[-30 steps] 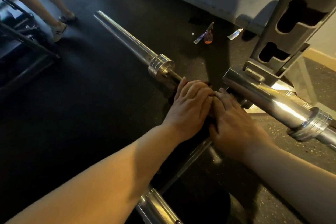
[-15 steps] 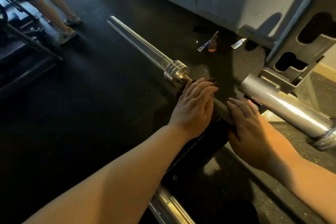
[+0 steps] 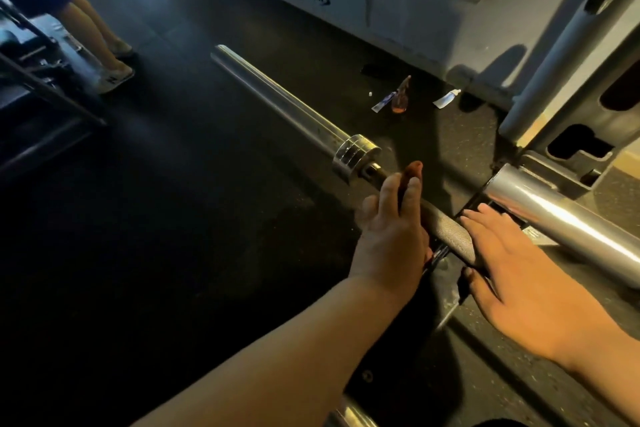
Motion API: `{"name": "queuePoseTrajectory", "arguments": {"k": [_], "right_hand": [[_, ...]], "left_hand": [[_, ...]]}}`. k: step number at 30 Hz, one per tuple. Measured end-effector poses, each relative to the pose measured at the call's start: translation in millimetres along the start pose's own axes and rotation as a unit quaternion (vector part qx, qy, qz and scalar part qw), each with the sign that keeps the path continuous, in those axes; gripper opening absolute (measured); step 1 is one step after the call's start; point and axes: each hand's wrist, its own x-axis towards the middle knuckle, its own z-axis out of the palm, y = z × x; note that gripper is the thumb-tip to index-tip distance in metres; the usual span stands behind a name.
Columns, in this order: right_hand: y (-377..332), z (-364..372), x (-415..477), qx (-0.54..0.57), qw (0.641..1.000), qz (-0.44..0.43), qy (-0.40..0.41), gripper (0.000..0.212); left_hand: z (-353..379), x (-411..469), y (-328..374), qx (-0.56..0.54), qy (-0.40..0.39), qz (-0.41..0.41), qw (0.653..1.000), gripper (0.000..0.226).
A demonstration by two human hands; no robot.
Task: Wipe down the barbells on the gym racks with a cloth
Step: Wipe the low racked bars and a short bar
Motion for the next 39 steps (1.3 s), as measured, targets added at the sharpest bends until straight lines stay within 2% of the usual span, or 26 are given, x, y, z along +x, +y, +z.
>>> {"name": "queuePoseTrajectory", "arguments": {"k": [2,4,6,8,9,10,12,14,17,21,25,27,30,34,36,37,39], "right_hand": [[1,1,0,-0.009,1.0,0.003,-0.001,0.077],[0,0,-1,-0.017,1.0,0.006,-0.006,0.078],[-1,-1,-1,-0.018,1.0,0.008,-0.009,0.076],[-3,-3,-1,-0.014,1.0,0.011,-0.01,0.075],[-3,-3,-1,-0.011,1.0,0.016,-0.011,0.077],[-3,-4,-1,-0.009,1.0,0.021,-0.014,0.081],[-4,-5,-2,-0.008,0.999,0.029,-0.021,0.089],[-5,-6,-1,-0.01,0.999,0.038,-0.02,0.094],[-7,-6,1,-0.02,0.999,0.046,-0.021,0.094],[-6,-7,2,-0.021,0.998,0.056,-0.033,0.092],[-7,-7,1,-0.035,0.997,0.047,-0.042,0.089],[-8,-8,0,-0.028,0.998,0.046,-0.044,0.089],[-11,-8,0,-0.027,0.997,0.047,-0.048,0.091],[-28,-22,6,-0.051,0.996,0.05,-0.062,0.1],[-56,-29,28,-0.002,1.0,0.025,-0.014,0.094],[-72,-29,45,0.051,0.998,0.006,0.038,0.084],[-103,-26,87,0.165,0.973,-0.025,0.159,0.063]], "left_hand": [[-15,1,-4,-0.023,-0.012,0.036,0.999,0.065],[-37,5,-9,-0.039,0.012,0.089,0.995,0.05],[-66,17,-17,-0.048,0.095,0.118,0.987,0.05],[-91,44,-38,-0.045,0.201,0.098,0.974,0.048],[-96,63,-54,-0.045,0.226,0.073,0.97,0.047],[-98,81,-68,-0.064,0.206,0.046,0.975,0.047],[-85,100,-82,-0.093,0.095,-0.007,0.991,0.048],[-62,96,-85,-0.015,0.028,0.0,0.999,0.047],[-60,85,-98,0.012,0.067,0.056,0.996,0.037],[-76,98,-134,0.024,0.066,0.036,0.997,0.03],[-73,108,-119,-0.17,0.123,-0.037,0.977,0.028],[-69,102,-102,-0.186,0.105,-0.031,0.977,0.026],[-64,87,-94,-0.157,0.073,0.034,0.984,0.025],[-80,92,-104,-0.119,0.004,0.044,0.992,0.026],[-82,96,-107,-0.094,-0.009,0.049,0.994,0.028],[-81,96,-107,-0.092,-0.003,0.05,0.995,0.029],[-80,96,-108,-0.088,0.008,0.051,0.995,0.031]]}}
